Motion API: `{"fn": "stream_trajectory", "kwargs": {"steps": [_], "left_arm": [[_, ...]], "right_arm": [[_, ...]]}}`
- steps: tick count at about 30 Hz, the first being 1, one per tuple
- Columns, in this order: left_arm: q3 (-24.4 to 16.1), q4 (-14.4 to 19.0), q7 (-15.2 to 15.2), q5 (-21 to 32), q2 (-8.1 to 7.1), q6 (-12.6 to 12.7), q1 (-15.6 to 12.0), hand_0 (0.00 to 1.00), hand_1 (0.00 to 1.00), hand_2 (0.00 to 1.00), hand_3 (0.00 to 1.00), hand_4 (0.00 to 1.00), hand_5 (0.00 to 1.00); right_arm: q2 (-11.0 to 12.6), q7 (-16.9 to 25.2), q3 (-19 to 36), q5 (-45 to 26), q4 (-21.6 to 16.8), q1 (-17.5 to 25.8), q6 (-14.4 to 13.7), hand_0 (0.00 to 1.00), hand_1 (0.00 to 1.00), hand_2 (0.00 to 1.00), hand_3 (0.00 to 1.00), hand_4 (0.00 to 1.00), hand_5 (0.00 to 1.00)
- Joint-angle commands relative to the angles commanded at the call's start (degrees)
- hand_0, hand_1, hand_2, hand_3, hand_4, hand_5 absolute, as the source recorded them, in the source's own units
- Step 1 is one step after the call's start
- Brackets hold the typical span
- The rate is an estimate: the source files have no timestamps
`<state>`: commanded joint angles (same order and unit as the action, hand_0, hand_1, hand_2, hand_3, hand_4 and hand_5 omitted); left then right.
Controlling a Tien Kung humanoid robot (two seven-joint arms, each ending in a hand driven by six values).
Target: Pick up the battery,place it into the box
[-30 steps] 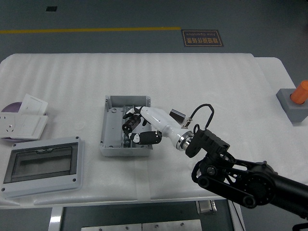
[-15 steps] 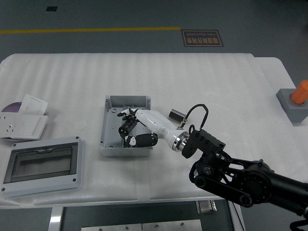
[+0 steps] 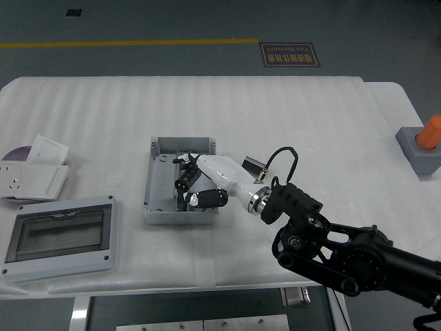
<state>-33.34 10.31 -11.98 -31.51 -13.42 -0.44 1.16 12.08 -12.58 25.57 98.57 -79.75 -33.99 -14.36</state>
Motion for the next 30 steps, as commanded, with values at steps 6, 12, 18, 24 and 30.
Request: {"fn": "stream_trajectory", "kwargs": {"steps": [6,12,18,24,30], "left_arm": [[0.1,0.0,0.0,0.1,0.01,0.0,0.1,0.579,0.614,0.511,0.531,0.690,0.149],[0.1,0.0,0.0,0.0,0.00,0.0,0.0,0.579,0.613,0.510,0.532,0.687,0.137],[0.1,0.0,0.0,0.1,0.02,0.0,0.0,0.579,0.608,0.508,0.533,0.672,0.120],[0.0,0.0,0.0,0.0,0.00,0.0,0.0,0.579,0.605,0.508,0.534,0.663,0.109],[0.0,0.0,0.1,0.1,0.01,0.0,0.1,0.580,0.605,0.507,0.534,0.660,0.109]], "right_arm": [[-0.1,-0.6,0.0,1.5,0.2,-0.1,0.4,0.742,0.752,0.778,0.904,0.840,0.315],[-0.1,-0.8,0.2,1.9,0.2,0.1,0.3,0.754,0.755,0.790,0.915,0.877,0.333],[0.9,-2.5,4.1,4.1,1.2,1.3,-1.8,0.761,0.760,0.792,0.931,0.892,0.325],[2.3,-4.9,8.0,6.4,6.8,1.6,-4.2,0.761,0.759,0.790,0.924,0.898,0.321],[2.2,-5.6,6.9,5.2,13.1,0.8,-4.1,0.746,0.749,0.775,0.902,0.900,0.343]]}}
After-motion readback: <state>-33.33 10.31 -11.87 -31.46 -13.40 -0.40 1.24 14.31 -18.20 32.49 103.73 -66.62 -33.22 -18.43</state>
